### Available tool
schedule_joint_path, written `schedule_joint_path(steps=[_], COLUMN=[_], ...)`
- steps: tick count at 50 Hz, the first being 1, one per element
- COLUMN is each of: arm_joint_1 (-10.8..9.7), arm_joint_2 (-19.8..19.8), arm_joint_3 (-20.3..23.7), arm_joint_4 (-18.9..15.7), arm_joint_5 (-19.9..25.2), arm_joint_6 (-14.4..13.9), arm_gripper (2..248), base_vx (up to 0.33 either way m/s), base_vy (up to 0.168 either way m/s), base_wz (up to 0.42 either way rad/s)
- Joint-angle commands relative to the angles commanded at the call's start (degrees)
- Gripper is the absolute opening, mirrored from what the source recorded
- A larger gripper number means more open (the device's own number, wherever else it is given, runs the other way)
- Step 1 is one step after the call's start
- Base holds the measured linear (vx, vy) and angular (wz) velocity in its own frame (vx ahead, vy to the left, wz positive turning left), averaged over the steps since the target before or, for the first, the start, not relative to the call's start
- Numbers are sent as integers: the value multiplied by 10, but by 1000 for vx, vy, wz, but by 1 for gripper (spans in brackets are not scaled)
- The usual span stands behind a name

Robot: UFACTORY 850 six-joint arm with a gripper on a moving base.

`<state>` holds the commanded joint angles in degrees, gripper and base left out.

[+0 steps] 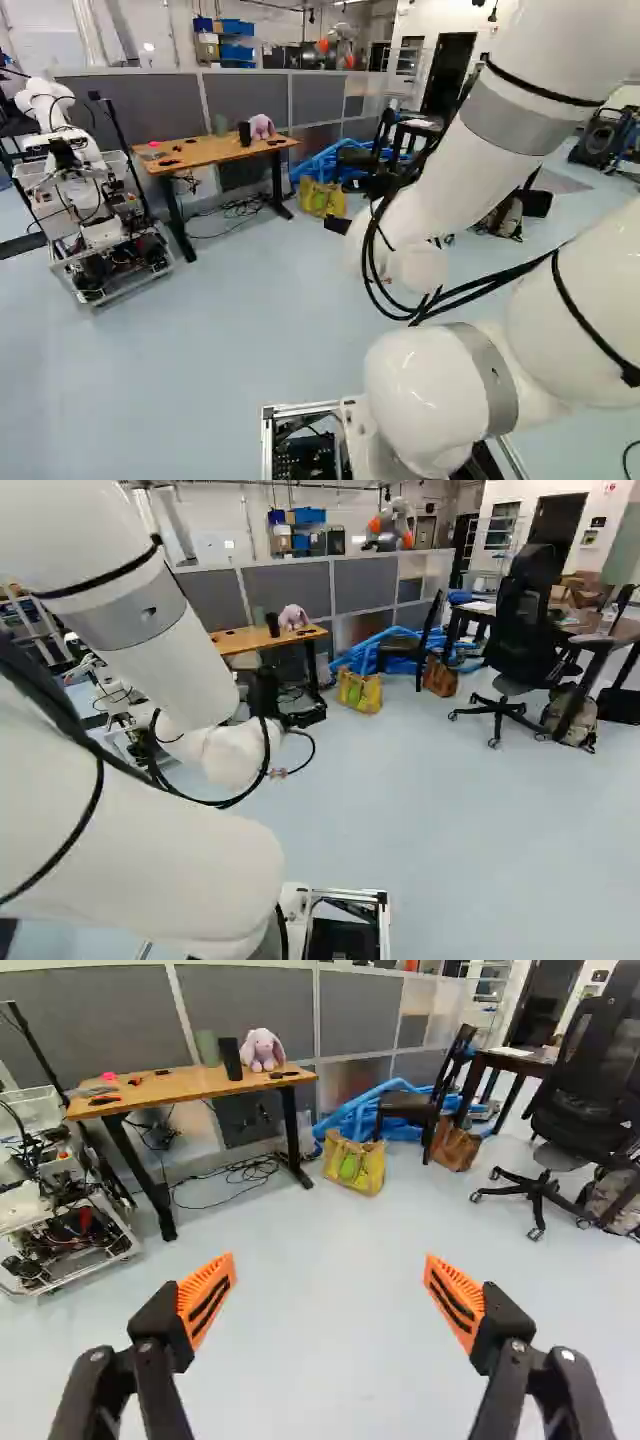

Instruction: Pick up the bag on the ground and place it on the table

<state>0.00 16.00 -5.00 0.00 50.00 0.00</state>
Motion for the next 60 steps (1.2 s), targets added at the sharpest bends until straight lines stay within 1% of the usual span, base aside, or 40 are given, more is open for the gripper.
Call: schedule_joint_path(steps=[8,17,60], arm_joint_1=[0,0,0], arm_joint_2=[0,0,0], arm_joint_3=[0,0,0], arm_joint_4=[0,0,0], arm_joint_5=[0,0,0], arm_joint_6=[0,0,0], arm_gripper=[247,247,247], base_vx=[81,181,241], base_vy=[-2,-1,1], base_wz=[-6,-8,-13])
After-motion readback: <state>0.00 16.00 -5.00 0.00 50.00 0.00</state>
